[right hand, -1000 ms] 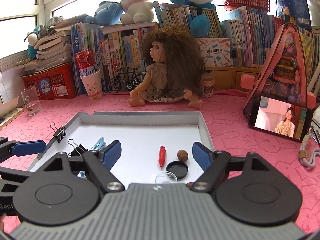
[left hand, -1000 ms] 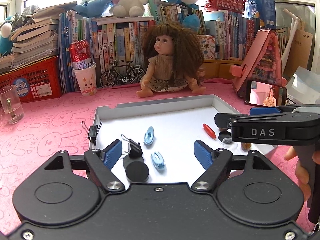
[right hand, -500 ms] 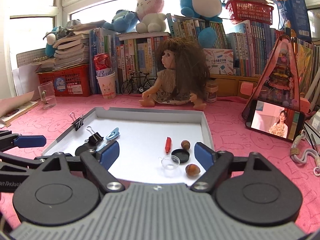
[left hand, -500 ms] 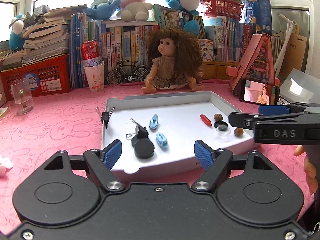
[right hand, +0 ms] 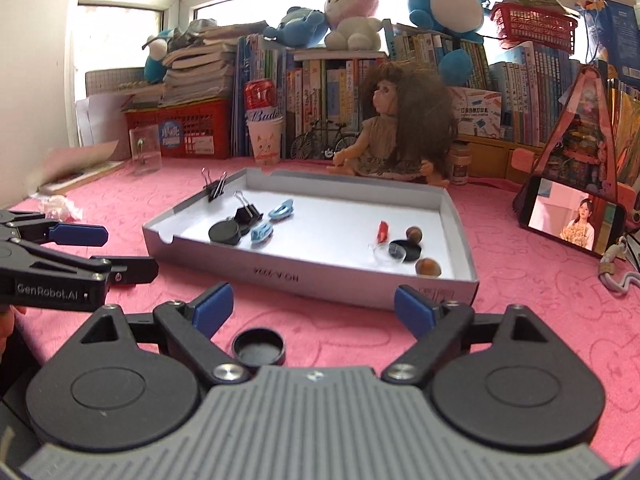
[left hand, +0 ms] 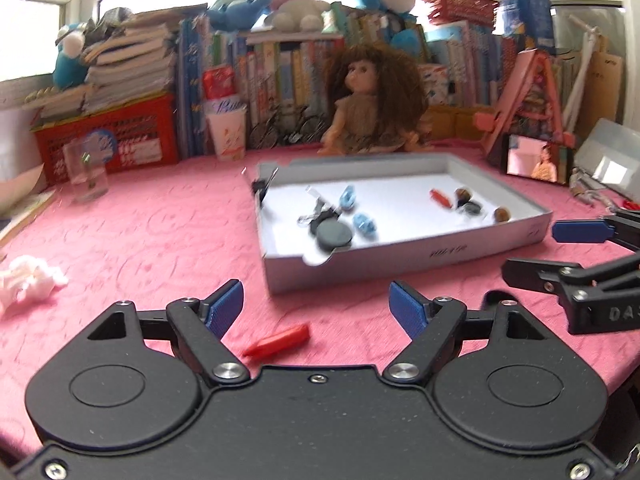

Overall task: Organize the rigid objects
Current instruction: 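Withdraw both open grippers from the tray toward the remaining table objects, then grasp the red crayon with the left gripper while the right gripper grasps the black lid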

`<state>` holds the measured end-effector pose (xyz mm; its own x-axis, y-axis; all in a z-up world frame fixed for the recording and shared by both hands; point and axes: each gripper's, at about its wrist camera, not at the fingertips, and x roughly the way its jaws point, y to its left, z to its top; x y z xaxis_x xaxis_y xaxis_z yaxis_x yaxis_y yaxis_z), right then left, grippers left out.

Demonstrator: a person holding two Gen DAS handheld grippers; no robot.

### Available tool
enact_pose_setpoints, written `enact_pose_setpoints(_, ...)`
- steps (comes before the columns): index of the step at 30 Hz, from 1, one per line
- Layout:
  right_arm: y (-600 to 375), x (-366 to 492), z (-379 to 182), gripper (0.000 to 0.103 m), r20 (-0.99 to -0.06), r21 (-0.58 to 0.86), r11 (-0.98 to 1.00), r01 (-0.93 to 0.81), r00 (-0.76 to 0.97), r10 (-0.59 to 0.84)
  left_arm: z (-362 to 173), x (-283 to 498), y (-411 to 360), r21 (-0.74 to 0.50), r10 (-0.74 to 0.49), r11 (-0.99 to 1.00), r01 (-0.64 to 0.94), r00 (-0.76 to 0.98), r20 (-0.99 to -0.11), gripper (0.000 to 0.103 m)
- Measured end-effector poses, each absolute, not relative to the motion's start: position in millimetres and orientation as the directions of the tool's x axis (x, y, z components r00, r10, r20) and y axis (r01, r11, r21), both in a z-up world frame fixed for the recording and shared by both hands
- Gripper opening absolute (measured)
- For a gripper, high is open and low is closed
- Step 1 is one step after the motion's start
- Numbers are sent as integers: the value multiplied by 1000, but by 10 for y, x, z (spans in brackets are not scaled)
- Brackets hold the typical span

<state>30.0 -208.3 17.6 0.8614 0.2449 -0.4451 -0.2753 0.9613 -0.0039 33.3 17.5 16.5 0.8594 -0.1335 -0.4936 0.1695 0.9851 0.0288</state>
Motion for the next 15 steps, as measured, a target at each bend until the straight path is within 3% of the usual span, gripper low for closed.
enact_pose_setpoints(15, -1879, 91, -114, 93, -419, -60, 982, -179, 897, 138, -25, 420, 189, -17, 43, 998, -64, 822, -568, 77)
